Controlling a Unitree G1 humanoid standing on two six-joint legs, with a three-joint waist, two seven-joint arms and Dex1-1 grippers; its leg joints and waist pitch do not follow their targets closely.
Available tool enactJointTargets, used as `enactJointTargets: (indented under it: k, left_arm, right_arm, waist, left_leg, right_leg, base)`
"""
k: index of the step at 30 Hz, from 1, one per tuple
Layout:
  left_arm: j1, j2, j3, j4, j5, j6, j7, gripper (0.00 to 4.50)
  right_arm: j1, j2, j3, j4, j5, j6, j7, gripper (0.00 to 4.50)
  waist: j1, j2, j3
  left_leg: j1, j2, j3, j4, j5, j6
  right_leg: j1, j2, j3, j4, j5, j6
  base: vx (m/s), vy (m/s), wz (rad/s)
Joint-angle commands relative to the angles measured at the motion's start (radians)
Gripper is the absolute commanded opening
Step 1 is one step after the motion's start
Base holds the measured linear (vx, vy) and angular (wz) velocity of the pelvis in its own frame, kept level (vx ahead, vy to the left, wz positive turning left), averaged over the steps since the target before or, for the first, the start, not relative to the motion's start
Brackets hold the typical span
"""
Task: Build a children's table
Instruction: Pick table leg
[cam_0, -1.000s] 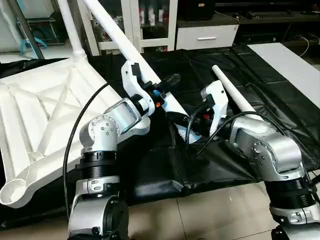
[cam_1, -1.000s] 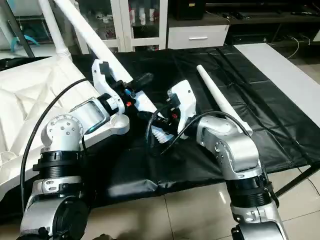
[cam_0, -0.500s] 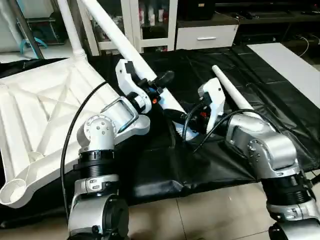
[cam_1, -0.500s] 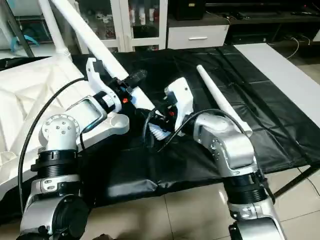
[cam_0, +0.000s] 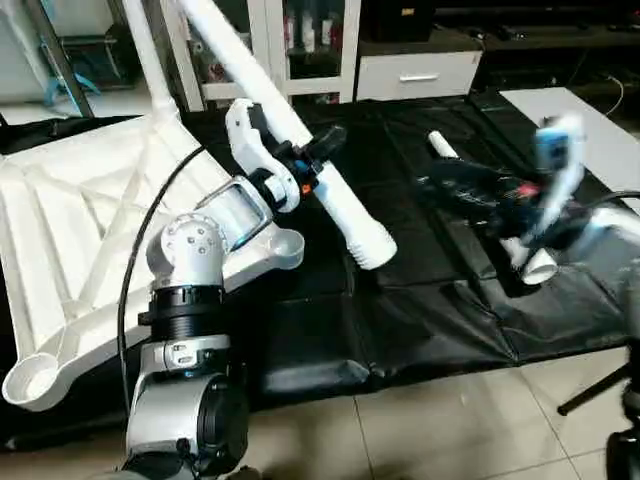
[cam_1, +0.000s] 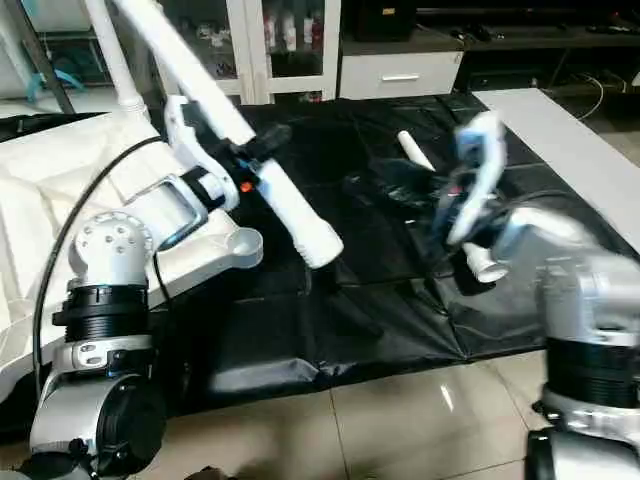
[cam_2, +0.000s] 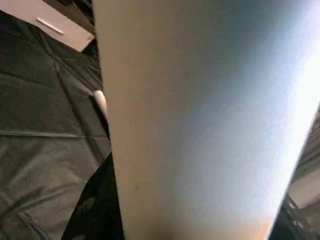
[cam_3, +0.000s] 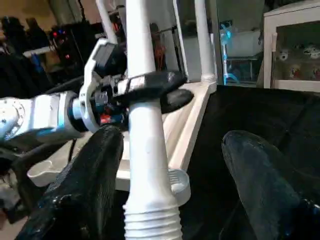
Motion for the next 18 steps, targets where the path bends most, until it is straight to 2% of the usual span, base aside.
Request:
enactJointTargets:
  k: [1, 6, 10, 14, 15, 16, 18]
  left_arm:
    - [-0.001, 0.008, -0.012, -0.008, -0.009, 0.007, -0.013, 1.82]
    - [-0.004, 0.01, -0.019, -0.002, -0.01, 0.008, -0.027, 1.82]
    - [-0.004, 0.016, -0.033, -0.007, -0.02, 0.011, -0.048, 1.82]
    - [0.003, 0.022, -0.044, -0.025, -0.032, 0.02, -0.073, 1.82]
    - [0.006, 0.022, -0.046, -0.031, -0.035, 0.023, -0.077, 1.82]
    - [0.01, 0.022, -0.048, -0.039, -0.04, 0.029, -0.083, 1.82]
    - [0.013, 0.024, -0.051, -0.045, -0.042, 0.034, -0.09, 1.82]
  right_arm:
    - [-0.006, -0.017, -0.054, 0.032, 0.031, 0.033, -0.022, 3.61]
    - [-0.019, -0.018, -0.065, 0.073, 0.018, 0.038, -0.062, 3.61]
    - [-0.043, -0.019, -0.059, 0.146, -0.042, 0.019, -0.141, 3.61]
    - [-0.089, -0.01, -0.12, 0.237, -0.029, 0.028, -0.205, 3.61]
    - [-0.103, -0.012, -0.144, 0.269, -0.019, 0.033, -0.218, 3.61]
    - [-0.117, -0.018, -0.171, 0.307, -0.003, 0.04, -0.228, 3.61]
    - [-0.121, -0.025, -0.181, 0.327, 0.006, 0.043, -0.225, 3.61]
  waist:
    - [0.0, -0.013, -0.077]
    - [0.0, -0.015, -0.077]
    - [0.0, -0.015, -0.076]
    - [-0.001, -0.018, -0.077]
    - [-0.001, -0.021, -0.076]
    - [0.0, -0.019, -0.077]
    - [0.002, -0.02, -0.078]
  left_leg:
    - [0.011, 0.007, 0.013, -0.054, -0.061, 0.089]
    - [0.011, 0.006, 0.014, -0.055, -0.068, 0.08]
    - [0.012, 0.005, 0.015, -0.056, -0.072, 0.064]
    - [0.013, 0.004, 0.016, -0.056, -0.079, 0.059]
    - [0.011, 0.003, 0.018, -0.055, -0.076, 0.061]
    - [0.011, 0.004, 0.017, -0.055, -0.07, 0.064]
    - [0.011, 0.003, 0.018, -0.054, -0.061, 0.074]
  right_leg:
    - [0.066, -0.023, 0.017, -0.062, -0.072, -0.252]
    - [0.066, -0.023, 0.015, -0.065, -0.086, -0.25]
    - [0.063, -0.023, 0.015, -0.066, -0.106, -0.245]
    - [0.062, -0.022, 0.015, -0.066, -0.111, -0.246]
    - [0.063, -0.022, 0.015, -0.066, -0.108, -0.247]
    - [0.063, -0.022, 0.015, -0.064, -0.099, -0.25]
    - [0.064, -0.022, 0.014, -0.063, -0.088, -0.255]
  base:
    - [0.0, 0.0, 0.0]
    - [0.0, 0.0, 0.0]
    - [0.0, 0.0, 0.0]
    - [0.0, 0.0, 0.0]
    - [0.0, 0.0, 0.0]
    - [0.0, 0.0, 0.0]
    - [0.0, 0.0, 0.0]
